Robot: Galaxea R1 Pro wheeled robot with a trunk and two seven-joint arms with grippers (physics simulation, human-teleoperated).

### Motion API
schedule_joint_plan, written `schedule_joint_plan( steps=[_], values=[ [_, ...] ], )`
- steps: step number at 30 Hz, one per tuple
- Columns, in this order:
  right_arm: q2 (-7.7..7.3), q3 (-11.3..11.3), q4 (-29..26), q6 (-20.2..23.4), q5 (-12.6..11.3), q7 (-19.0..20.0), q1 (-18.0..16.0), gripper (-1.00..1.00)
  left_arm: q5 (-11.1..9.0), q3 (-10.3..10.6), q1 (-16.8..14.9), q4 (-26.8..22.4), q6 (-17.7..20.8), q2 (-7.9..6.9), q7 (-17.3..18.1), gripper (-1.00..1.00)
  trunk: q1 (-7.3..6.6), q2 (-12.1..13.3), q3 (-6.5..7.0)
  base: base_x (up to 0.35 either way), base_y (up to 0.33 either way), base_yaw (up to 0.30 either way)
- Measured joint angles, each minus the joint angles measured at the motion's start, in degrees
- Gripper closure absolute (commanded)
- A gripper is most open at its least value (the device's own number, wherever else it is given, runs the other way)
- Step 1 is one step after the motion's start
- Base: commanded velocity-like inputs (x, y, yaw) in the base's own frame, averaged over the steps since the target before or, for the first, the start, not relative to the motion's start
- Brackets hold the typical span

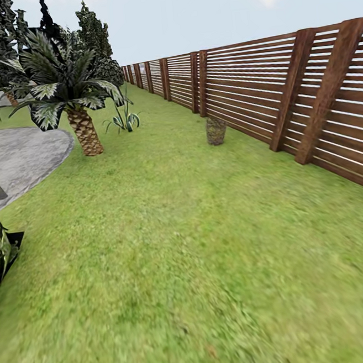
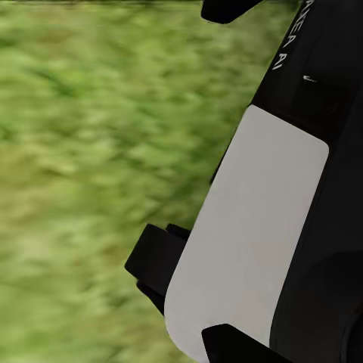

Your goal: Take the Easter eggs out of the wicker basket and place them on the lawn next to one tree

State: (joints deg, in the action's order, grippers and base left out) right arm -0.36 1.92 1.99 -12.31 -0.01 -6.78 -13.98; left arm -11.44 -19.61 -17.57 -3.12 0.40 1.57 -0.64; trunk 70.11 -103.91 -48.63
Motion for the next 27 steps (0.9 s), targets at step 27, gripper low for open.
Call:
schedule_joint_plan(
  steps=[27],
  values=[
    [-0.06,0.0,-0.1,-0.1,0.0,0.0,0.0,-1.0,0.0,0.0,0.0,0.0,0.0,0.0,0.0,-1.0,0.0,0.0,0.0,0.337,0.0,0.0]
  ],
)
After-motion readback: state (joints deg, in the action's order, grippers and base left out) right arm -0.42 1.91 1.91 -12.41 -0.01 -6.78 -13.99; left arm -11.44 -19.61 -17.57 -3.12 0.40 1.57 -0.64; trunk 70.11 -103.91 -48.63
